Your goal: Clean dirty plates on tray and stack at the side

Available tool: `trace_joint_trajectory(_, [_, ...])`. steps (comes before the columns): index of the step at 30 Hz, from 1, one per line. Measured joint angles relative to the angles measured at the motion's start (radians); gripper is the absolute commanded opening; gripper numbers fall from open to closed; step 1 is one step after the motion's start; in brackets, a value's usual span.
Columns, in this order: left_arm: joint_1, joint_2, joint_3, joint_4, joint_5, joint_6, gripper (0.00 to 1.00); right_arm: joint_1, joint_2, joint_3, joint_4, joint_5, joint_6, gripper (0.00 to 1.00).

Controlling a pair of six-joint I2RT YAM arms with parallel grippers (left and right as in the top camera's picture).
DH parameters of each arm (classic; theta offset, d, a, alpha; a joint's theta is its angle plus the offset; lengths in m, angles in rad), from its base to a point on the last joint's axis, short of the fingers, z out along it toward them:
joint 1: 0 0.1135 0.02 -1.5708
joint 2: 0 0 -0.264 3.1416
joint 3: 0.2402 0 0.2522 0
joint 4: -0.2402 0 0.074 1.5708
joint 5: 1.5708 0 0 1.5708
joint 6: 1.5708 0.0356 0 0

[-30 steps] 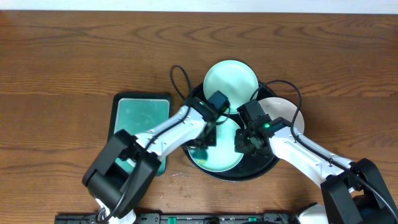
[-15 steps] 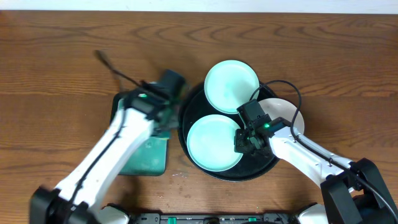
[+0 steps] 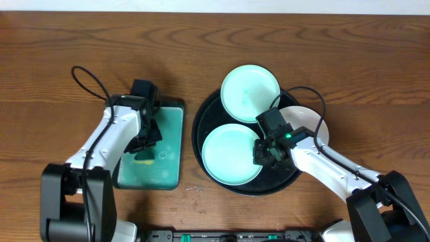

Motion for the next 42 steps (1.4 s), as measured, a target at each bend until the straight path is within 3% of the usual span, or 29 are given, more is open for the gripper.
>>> trace_joint_trajectory(5, [0.005, -0.084, 0.008, -0.06, 0.041, 0.025, 0.6, 0.0, 0.001, 0.01, -0.006, -0.014, -0.047, 0.01])
trace_joint_trajectory(9, [0.004, -0.248, 0.045, -0.097, 0.054, 0.037, 0.78, 0.0, -0.001, 0.089, -0.101, -0.011, -0.089, 0.01])
trace_joint_trajectory(14, [0.005, -0.426, 0.06, -0.102, 0.059, 0.037, 0.8, 0.001, -0.038, 0.248, -0.193, -0.008, -0.143, 0.01])
trace_joint_trajectory(18, [0.005, -0.525, 0.06, -0.109, 0.058, 0.037, 0.8, 0.029, -0.058, 0.388, -0.168, -0.003, -0.166, 0.01])
trace_joint_trajectory(25, [0.005, -0.578, 0.06, -0.118, 0.059, 0.037, 0.81, 0.183, -0.051, 0.456, 0.134, 0.029, -0.199, 0.01])
trace_joint_trajectory(31, [0.005, -0.577, 0.06, -0.118, 0.059, 0.037, 0.8, 0.34, 0.094, 0.464, 0.363, 0.202, -0.273, 0.01])
trace_joint_trajectory(42, [0.005, -0.577, 0.06, -0.118, 0.059, 0.037, 0.81, 0.509, 0.183, 0.46, 0.594, 0.626, -0.605, 0.01])
